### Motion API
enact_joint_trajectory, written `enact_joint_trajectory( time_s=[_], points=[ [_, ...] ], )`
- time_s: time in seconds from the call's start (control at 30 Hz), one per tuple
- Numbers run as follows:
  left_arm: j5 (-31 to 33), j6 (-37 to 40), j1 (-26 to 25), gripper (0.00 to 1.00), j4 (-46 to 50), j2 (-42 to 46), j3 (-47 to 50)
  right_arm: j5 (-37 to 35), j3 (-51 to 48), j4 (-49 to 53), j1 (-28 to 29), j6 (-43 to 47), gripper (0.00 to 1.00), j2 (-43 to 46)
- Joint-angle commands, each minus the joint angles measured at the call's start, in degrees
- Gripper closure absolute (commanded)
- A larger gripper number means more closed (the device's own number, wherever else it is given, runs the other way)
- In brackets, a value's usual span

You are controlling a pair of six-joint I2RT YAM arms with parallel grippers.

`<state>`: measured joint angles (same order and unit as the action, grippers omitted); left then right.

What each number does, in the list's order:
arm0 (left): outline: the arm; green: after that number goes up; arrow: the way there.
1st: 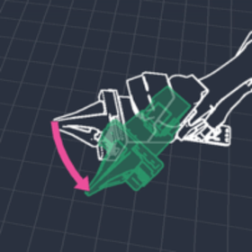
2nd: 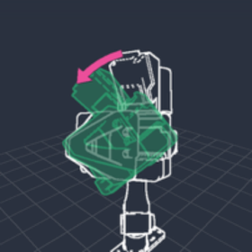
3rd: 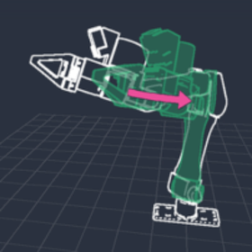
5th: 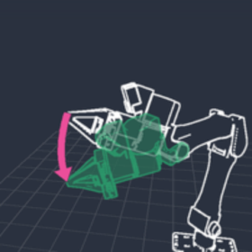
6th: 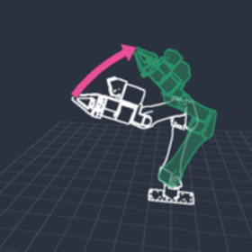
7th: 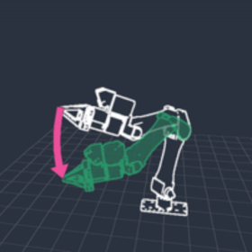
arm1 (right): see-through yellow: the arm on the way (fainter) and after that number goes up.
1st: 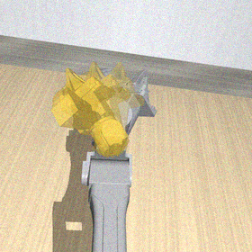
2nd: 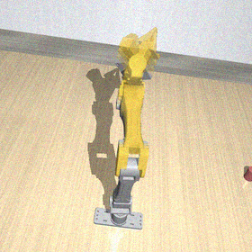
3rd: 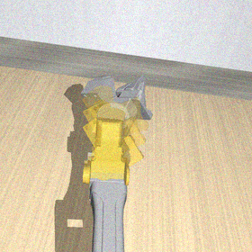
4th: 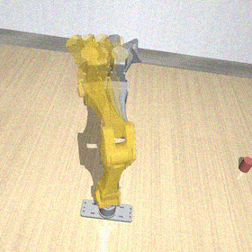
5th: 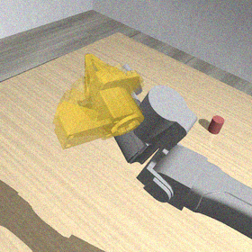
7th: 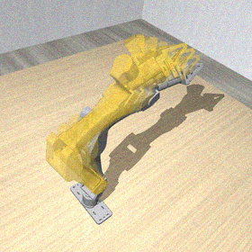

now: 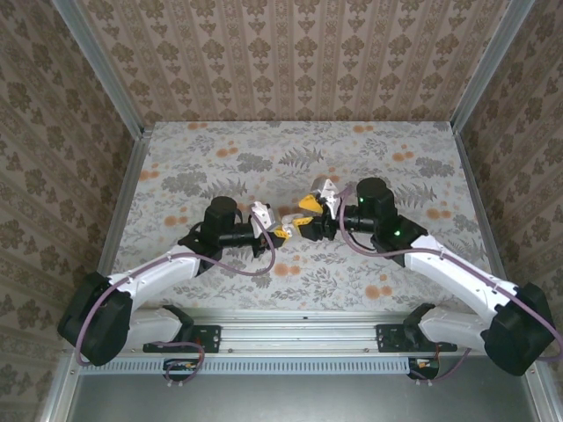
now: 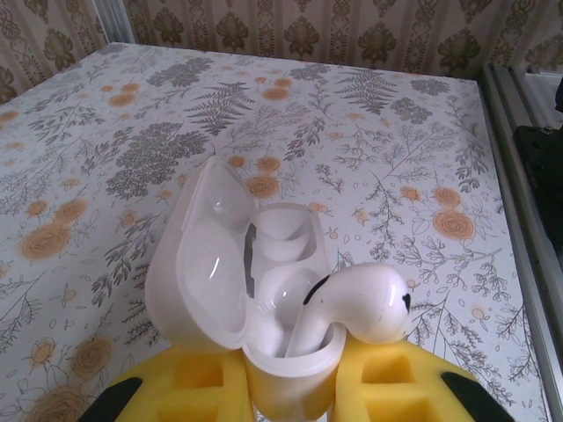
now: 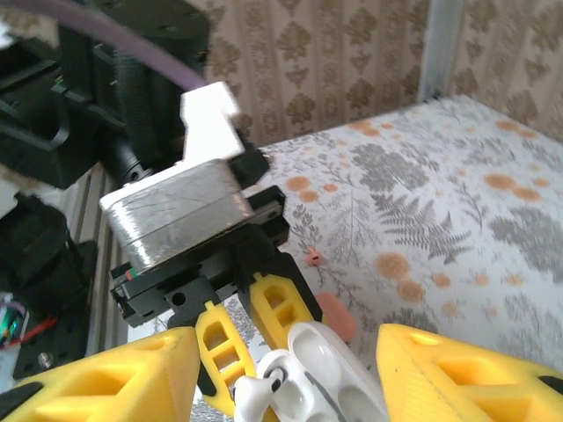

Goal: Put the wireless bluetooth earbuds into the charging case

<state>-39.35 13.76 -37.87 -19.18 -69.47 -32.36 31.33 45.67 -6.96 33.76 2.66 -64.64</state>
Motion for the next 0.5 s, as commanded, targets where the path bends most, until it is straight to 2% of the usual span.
enact_joint_trajectory(
  time_s=[0.0,0.27,0.47],
  points=[
    [0.42,-0.11,-0.37,0.84,-2.01,1.55,-0.23,-6.31,-2.05,5.86,-0.01,-8.89,0.42,2.82],
    [0.65,-0.77,-0.36,0.84,-2.55,1.64,-0.25,-8.06,-7.7,9.54,1.82,-16.19,0.47,9.4],
    [0.42,-1.41,-0.37,0.84,-2.98,1.27,-0.25,-5.54,-8.43,5.97,4.21,-23.96,0.55,6.68]
  ],
)
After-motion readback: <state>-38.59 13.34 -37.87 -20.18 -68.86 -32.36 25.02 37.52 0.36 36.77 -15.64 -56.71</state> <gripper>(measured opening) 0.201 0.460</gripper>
